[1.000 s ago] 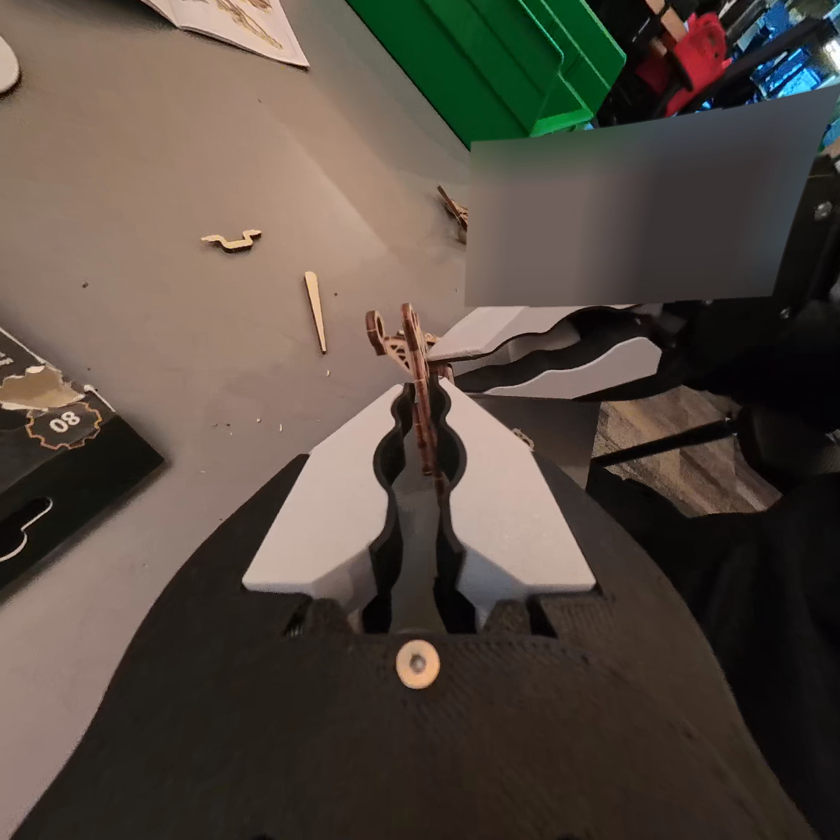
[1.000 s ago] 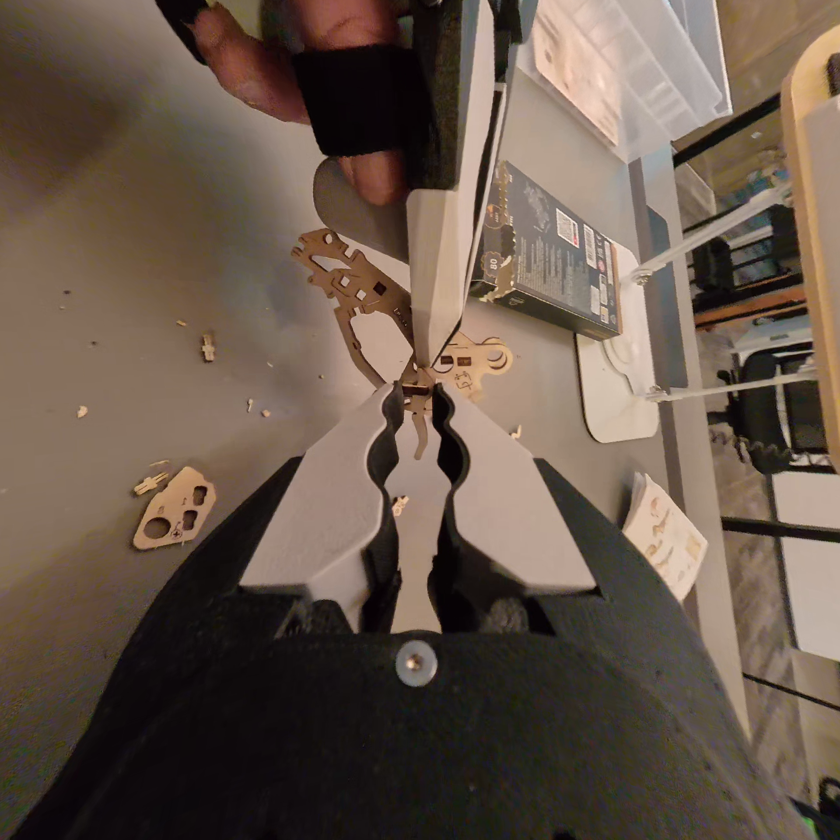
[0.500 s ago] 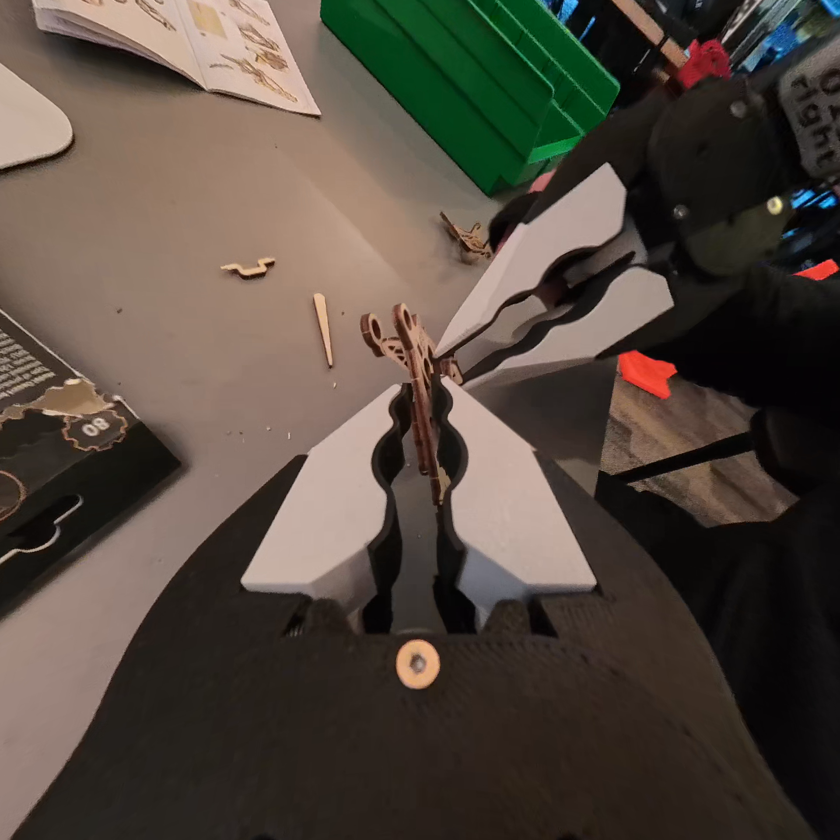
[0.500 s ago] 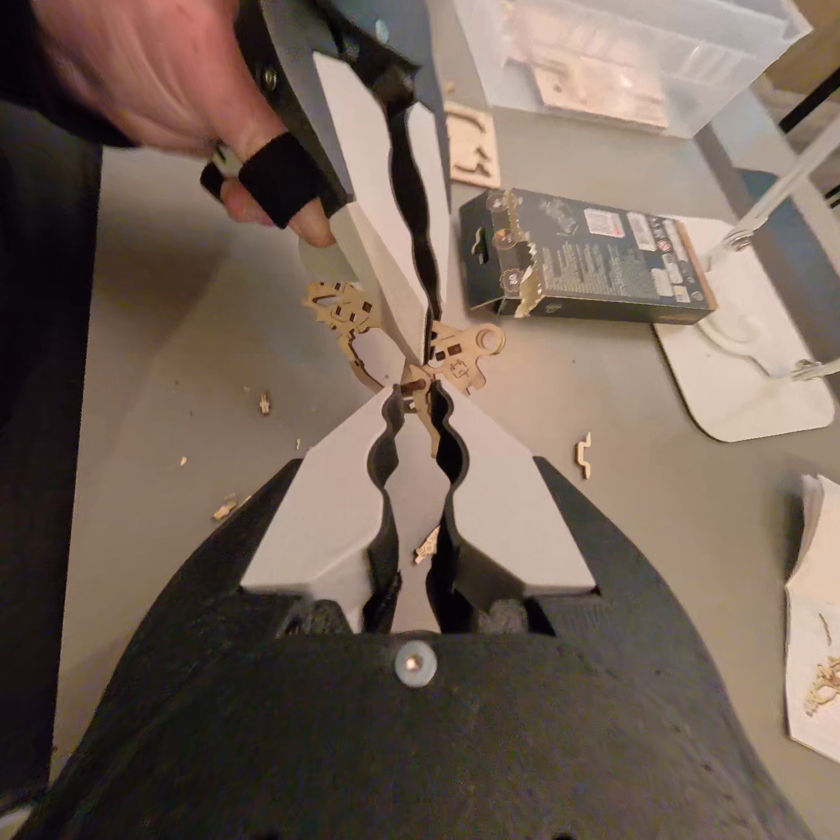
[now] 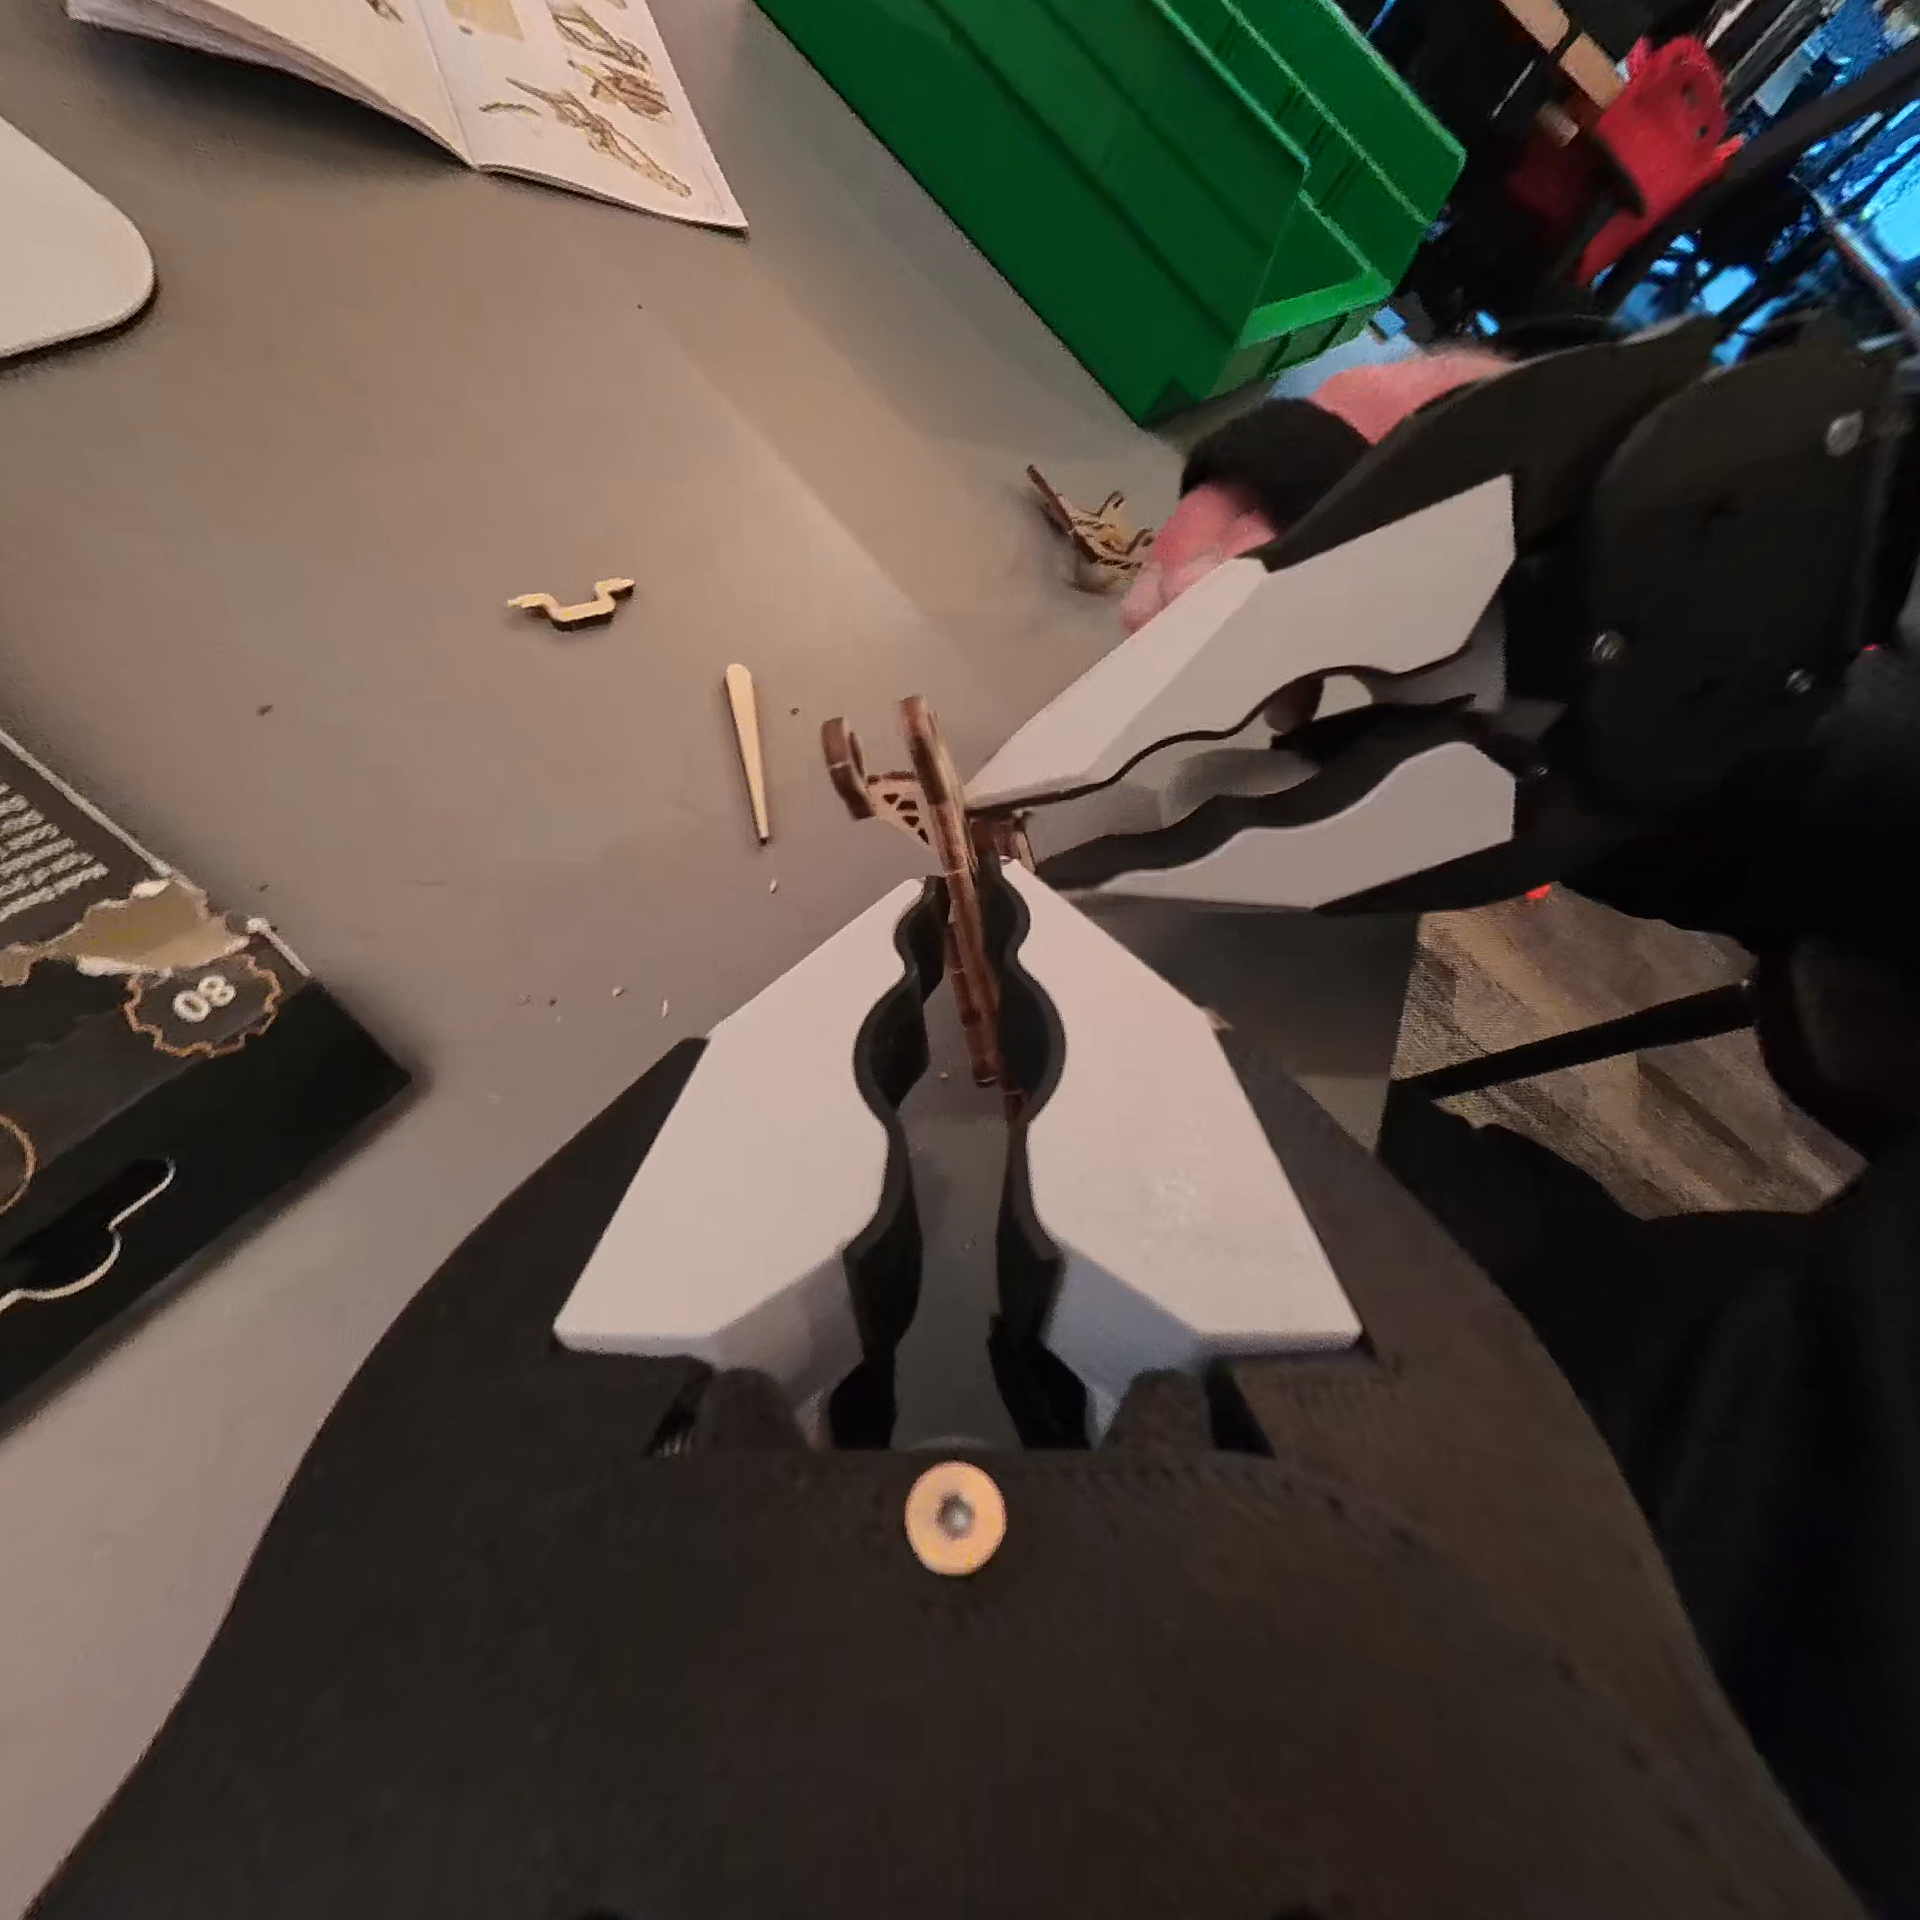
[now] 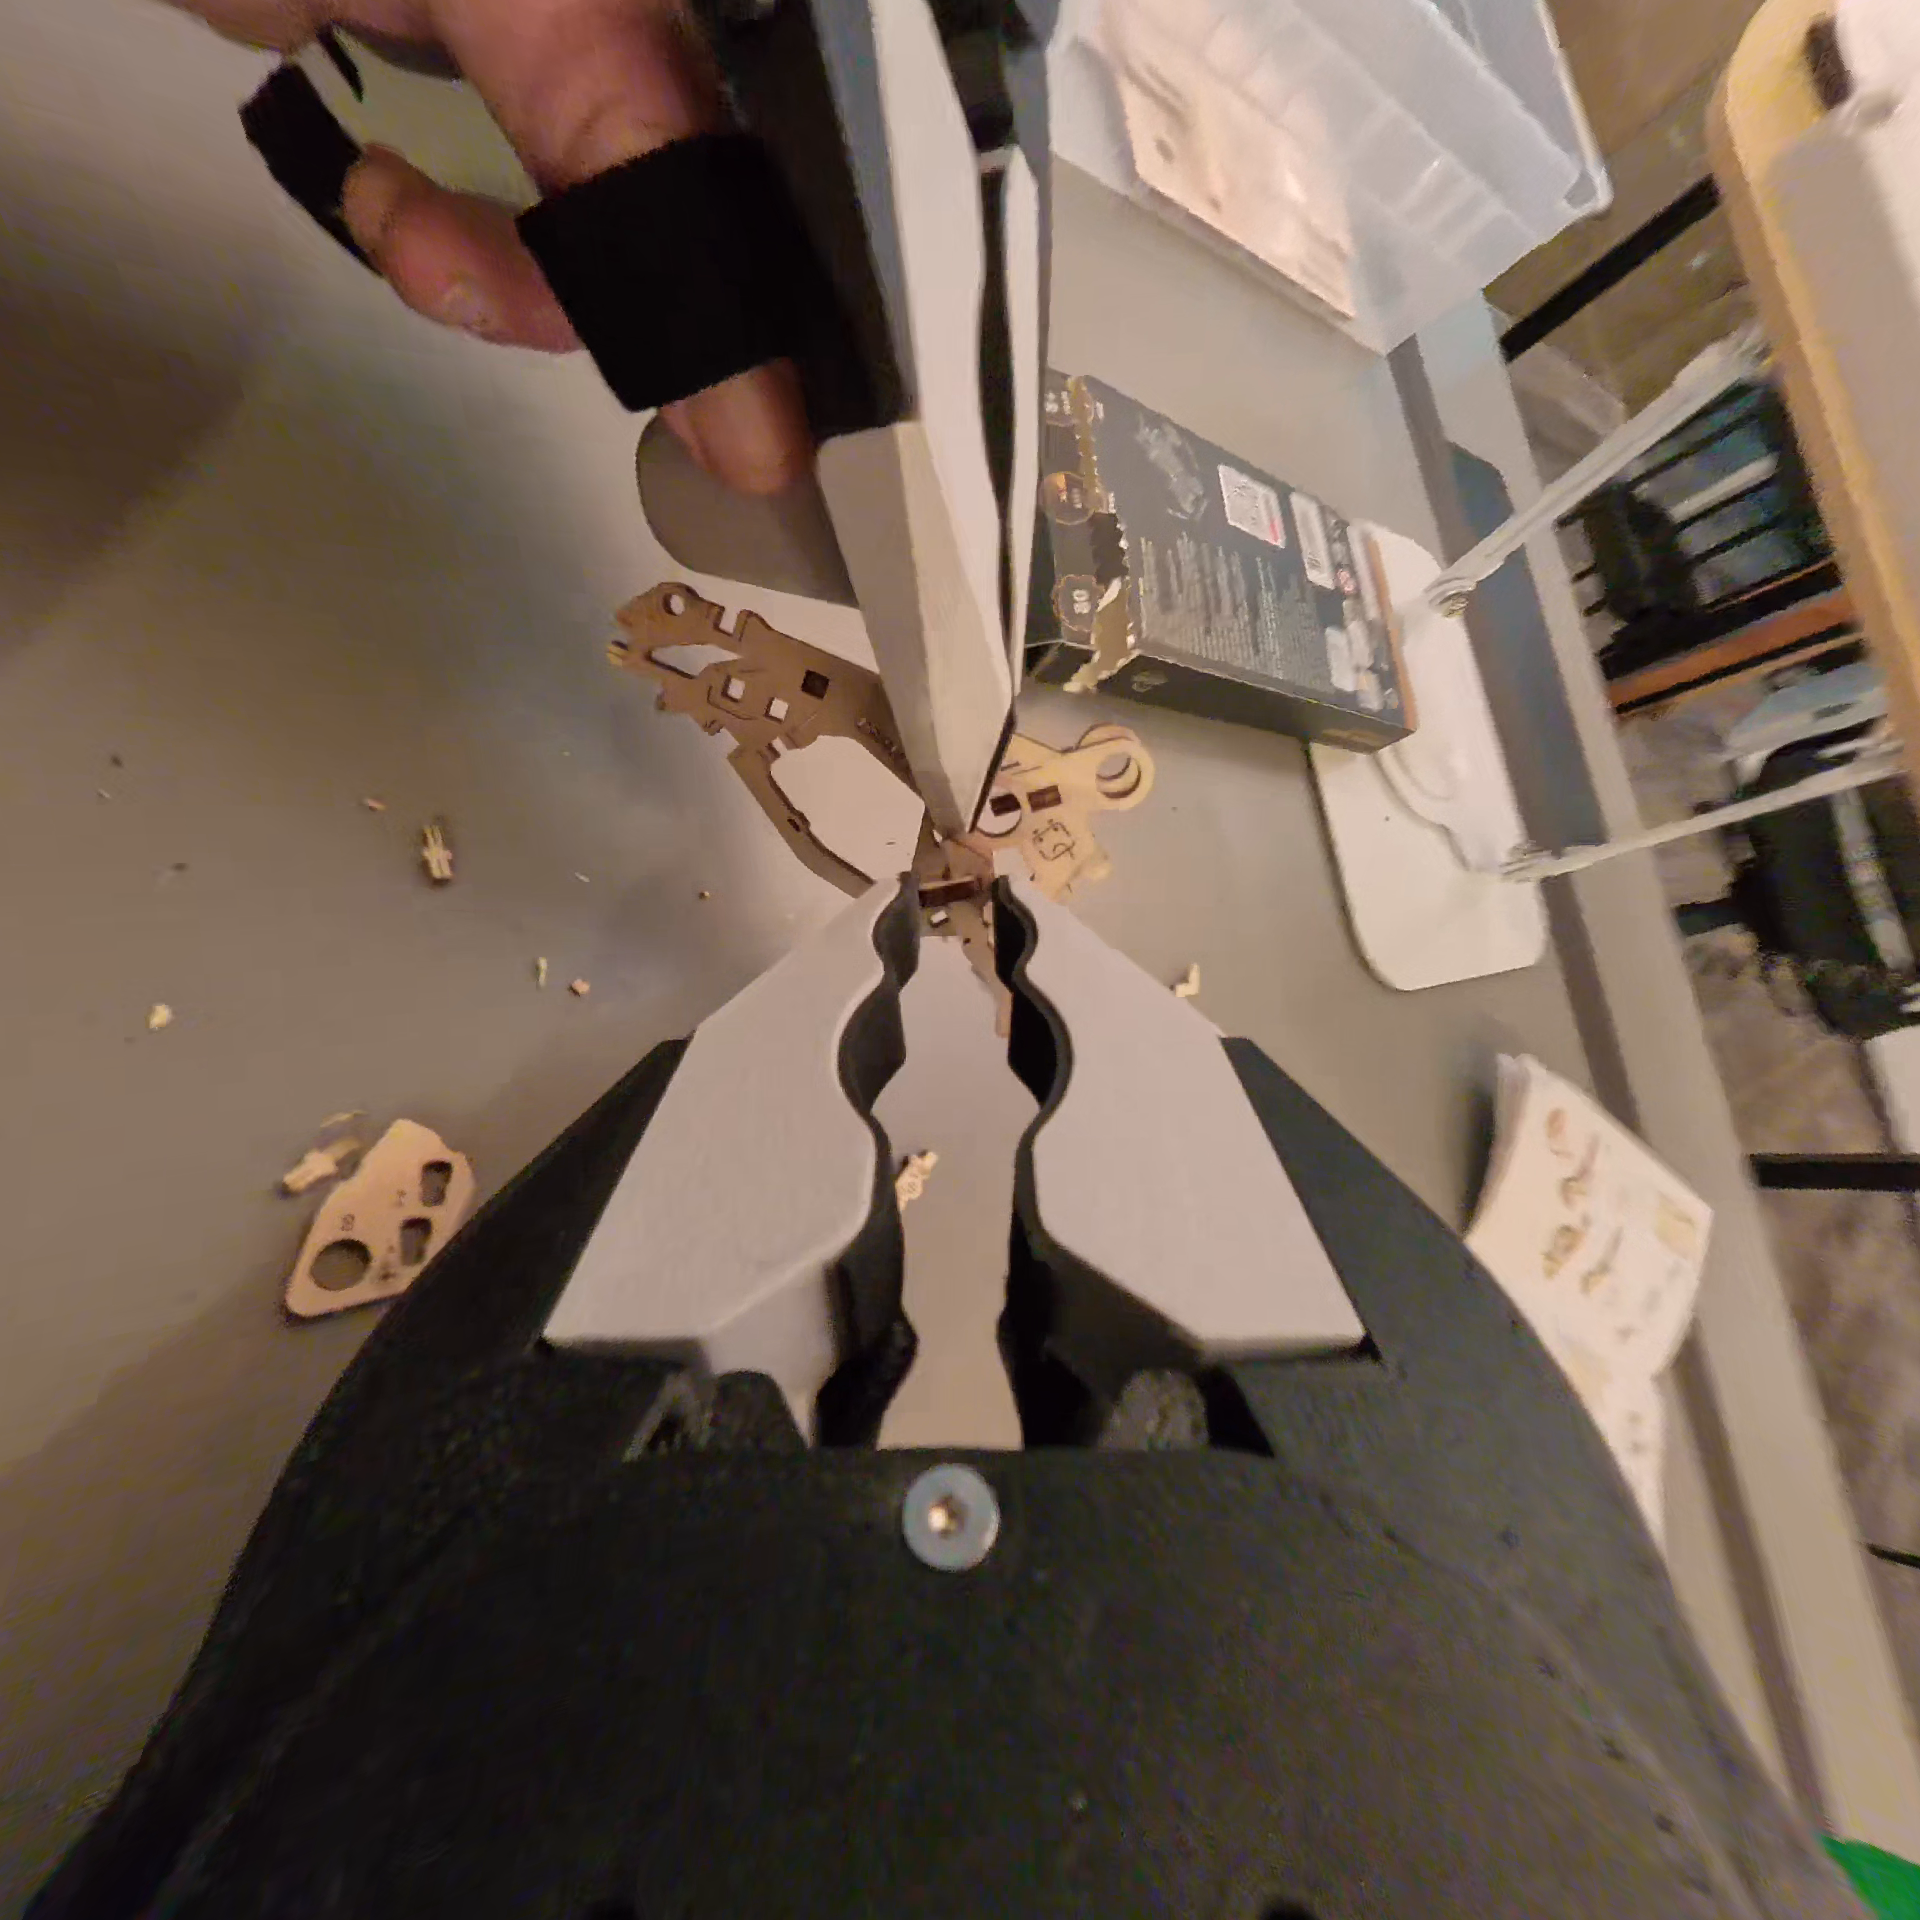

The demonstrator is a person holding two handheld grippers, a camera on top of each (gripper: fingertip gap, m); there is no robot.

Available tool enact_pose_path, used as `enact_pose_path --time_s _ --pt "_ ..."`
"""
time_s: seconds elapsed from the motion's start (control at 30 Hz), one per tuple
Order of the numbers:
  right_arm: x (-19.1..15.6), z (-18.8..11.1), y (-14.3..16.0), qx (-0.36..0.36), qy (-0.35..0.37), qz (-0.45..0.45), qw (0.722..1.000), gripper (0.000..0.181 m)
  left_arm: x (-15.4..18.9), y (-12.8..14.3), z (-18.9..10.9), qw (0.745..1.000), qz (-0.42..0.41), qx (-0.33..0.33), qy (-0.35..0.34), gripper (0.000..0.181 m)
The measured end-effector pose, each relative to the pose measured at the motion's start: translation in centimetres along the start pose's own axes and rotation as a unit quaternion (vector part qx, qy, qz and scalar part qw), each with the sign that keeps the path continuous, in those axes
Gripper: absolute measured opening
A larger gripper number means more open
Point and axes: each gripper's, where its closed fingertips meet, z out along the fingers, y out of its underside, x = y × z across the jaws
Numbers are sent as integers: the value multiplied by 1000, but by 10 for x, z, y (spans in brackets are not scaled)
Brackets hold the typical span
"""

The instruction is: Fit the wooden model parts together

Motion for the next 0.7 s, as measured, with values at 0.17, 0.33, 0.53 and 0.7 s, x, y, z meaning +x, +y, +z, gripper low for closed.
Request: enact_pose_path --time_s 0.17,0.33,0.53,0.7 --pt "-2 -3 3 -15 -9 -67 998 11 4 -1 3 1000 2 -9 6 4" --pt "4 -5 2 -34 1 -92 995 9 0 -8 3 1000 -21 13 6 5" --pt "10 1 -3 -65 43 -104 992 9 -9 -13 -1 997 -59 51 4 5" --pt "8 2 0 -65 49 -78 994 9 -10 -11 1 996 -69 62 6 5"
